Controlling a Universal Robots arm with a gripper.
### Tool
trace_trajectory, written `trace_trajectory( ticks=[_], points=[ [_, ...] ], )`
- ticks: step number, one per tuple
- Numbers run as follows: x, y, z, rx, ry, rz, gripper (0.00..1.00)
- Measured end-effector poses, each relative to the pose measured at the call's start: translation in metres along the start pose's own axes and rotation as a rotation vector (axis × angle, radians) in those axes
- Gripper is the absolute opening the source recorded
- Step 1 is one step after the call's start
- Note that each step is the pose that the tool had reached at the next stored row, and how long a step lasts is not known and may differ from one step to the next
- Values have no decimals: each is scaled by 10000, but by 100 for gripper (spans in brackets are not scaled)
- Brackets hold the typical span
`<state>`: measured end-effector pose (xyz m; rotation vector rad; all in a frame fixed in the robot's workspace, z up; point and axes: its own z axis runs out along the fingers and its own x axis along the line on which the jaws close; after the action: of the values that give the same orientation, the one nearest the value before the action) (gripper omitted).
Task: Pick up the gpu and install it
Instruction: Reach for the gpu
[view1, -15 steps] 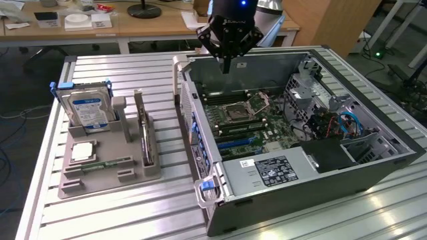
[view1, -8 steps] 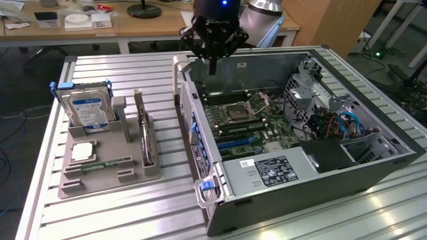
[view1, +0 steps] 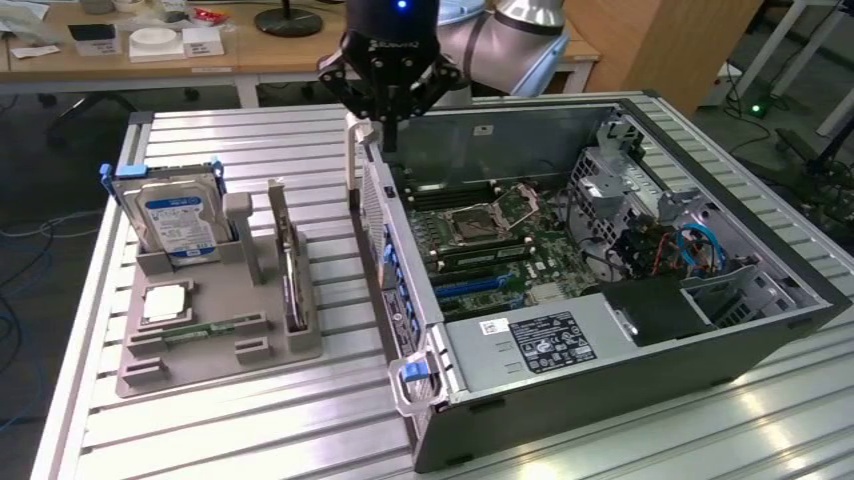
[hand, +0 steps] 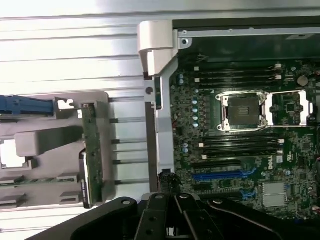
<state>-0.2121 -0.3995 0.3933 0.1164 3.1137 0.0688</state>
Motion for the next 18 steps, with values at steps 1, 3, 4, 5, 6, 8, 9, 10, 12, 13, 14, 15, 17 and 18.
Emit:
trace_trajectory(
  ticks=[1, 3, 4, 5, 6, 8, 9, 10, 12, 13, 14, 15, 17, 18],
  points=[
    [45, -4, -1, -1, -1, 2, 10],
    [136, -12, -4, 1, 0, 1, 10],
    [180, -17, -5, 0, 0, 0, 10],
    [226, -21, -6, -1, 0, 1, 10],
    [271, -25, -7, 0, 0, 2, 10],
    [360, -32, -10, 0, 0, 1, 10],
    [404, -36, -11, 0, 0, -1, 10],
    [454, -41, -13, 0, 0, 1, 10],
    [543, -50, -14, -1, -1, 2, 10],
    [587, -54, -16, 0, 0, 0, 10],
    [632, -58, -17, 0, 0, 0, 10],
    [680, -63, -18, 0, 0, 2, 10],
    [769, -71, -21, 0, 0, 2, 10],
    [814, -76, -22, 0, 0, 0, 10]
  ],
)
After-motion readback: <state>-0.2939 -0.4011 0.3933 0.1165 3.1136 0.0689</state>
